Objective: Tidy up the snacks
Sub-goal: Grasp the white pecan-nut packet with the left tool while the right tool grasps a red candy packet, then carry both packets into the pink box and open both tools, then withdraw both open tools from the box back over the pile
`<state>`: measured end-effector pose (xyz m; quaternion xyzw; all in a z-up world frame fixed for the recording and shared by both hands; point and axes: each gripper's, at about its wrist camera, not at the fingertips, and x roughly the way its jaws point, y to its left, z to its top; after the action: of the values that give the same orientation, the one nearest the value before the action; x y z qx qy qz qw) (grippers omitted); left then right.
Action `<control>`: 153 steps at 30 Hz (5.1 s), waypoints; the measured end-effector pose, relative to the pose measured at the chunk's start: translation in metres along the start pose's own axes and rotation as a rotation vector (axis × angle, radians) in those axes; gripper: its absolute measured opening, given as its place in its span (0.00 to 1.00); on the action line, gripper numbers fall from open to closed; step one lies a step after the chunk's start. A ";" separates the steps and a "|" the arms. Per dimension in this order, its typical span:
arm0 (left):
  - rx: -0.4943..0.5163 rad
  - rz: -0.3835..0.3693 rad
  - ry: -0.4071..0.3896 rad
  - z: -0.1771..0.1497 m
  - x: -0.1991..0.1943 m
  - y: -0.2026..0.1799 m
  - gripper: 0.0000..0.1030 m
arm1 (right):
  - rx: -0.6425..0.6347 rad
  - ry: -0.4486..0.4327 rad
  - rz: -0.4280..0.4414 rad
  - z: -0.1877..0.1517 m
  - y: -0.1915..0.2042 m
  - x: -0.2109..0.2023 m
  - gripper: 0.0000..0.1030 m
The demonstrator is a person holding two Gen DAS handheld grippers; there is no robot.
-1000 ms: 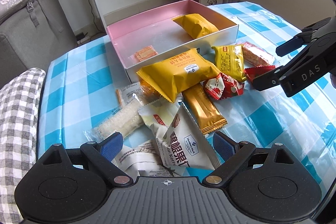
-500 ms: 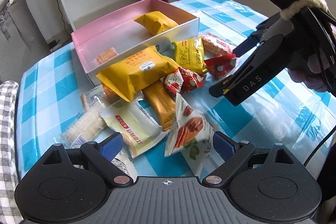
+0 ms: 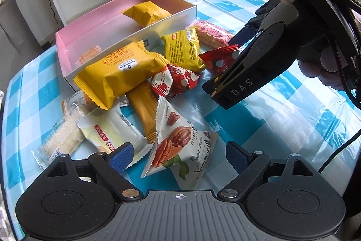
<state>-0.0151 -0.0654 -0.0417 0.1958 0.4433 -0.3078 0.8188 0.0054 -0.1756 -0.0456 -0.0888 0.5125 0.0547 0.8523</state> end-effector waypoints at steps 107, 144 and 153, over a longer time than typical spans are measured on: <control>-0.189 0.275 -0.138 0.134 0.051 0.135 0.76 | 0.487 -0.352 0.131 0.090 -0.046 0.009 0.68; -0.282 0.246 -0.071 0.025 -0.040 0.069 0.88 | 0.216 -0.243 0.044 0.046 -0.015 -0.055 0.95; -0.320 0.263 -0.068 -0.008 -0.048 0.072 0.88 | 0.188 -0.180 0.053 0.028 0.003 -0.051 0.95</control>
<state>0.0088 0.0082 -0.0020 0.1091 0.4290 -0.1303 0.8872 0.0054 -0.1669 0.0119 0.0103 0.4390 0.0368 0.8977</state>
